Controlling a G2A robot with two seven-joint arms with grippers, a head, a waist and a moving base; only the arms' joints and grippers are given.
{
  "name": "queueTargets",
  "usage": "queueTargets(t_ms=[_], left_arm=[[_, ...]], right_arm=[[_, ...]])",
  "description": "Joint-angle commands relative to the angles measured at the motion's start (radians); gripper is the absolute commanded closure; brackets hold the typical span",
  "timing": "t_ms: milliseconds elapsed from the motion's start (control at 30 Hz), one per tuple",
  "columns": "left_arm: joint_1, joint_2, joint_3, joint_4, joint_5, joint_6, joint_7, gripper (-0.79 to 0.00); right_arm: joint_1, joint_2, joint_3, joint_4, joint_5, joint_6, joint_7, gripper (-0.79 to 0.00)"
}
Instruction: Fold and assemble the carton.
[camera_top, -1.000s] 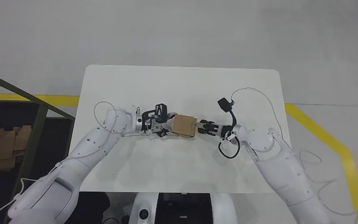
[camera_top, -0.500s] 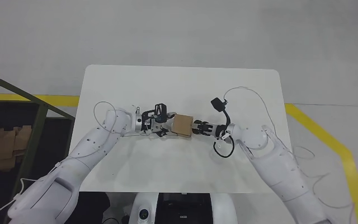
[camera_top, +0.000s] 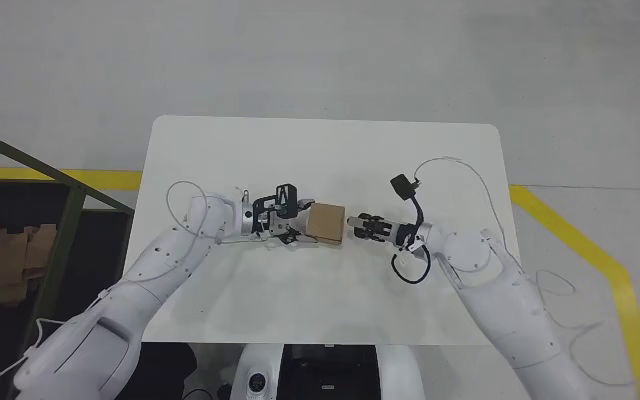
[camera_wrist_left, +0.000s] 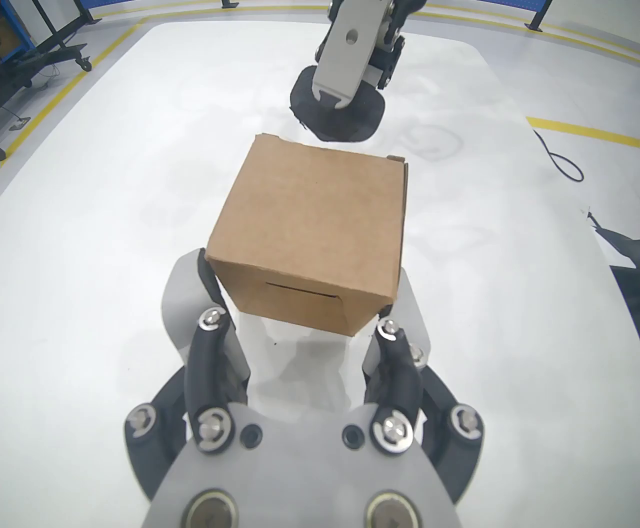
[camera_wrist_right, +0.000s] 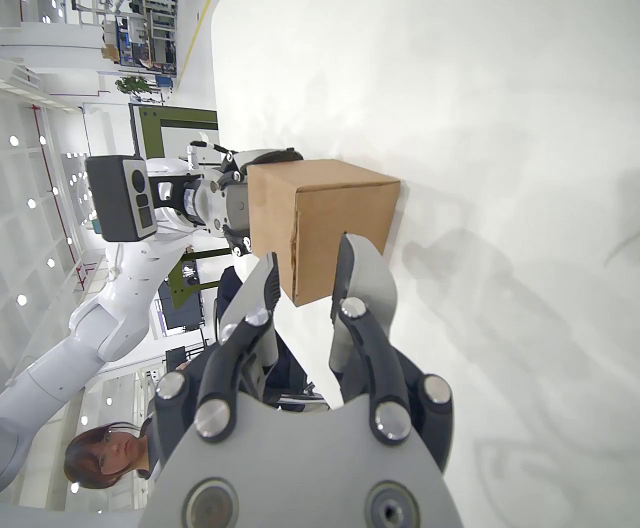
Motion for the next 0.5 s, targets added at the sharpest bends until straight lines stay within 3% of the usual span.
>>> queueTargets(t_ms=[0,33,67,200,300,467], left_arm=[[-0.004,-0.001,-0.001,-0.006,-0.008,-0.001,-0.002,-0.785],[-0.006,-0.002,-0.002,-0.010,-0.011,-0.002,-0.004,-0.785],[-0.008,-0.003,-0.003,-0.014,-0.016,-0.004,-0.005,-0.785],[-0.011,-0.003,-0.005,-0.031,-0.023,-0.008,-0.009,-0.785],[0.004,0.002,-0.007,-0.054,-0.066,-0.074,0.062,-0.785],[0.032,0.046,-0.041,-0.128,-0.043,-0.074,0.128,-0.785]], right_arm=[[-0.016,0.004,0.016,-0.019,-0.005,-0.017,-0.007,-0.360],[-0.023,0.006,0.022,-0.027,-0.011,-0.024,-0.011,-0.533],[-0.029,0.008,0.028,-0.036,-0.013,-0.031,-0.015,-0.785],[-0.048,0.012,0.043,-0.064,-0.028,-0.058,-0.029,-0.785],[-0.061,0.015,0.053,-0.082,-0.041,-0.080,-0.044,-0.785],[-0.078,0.020,0.074,-0.111,-0.067,-0.121,-0.081,-0.785]])
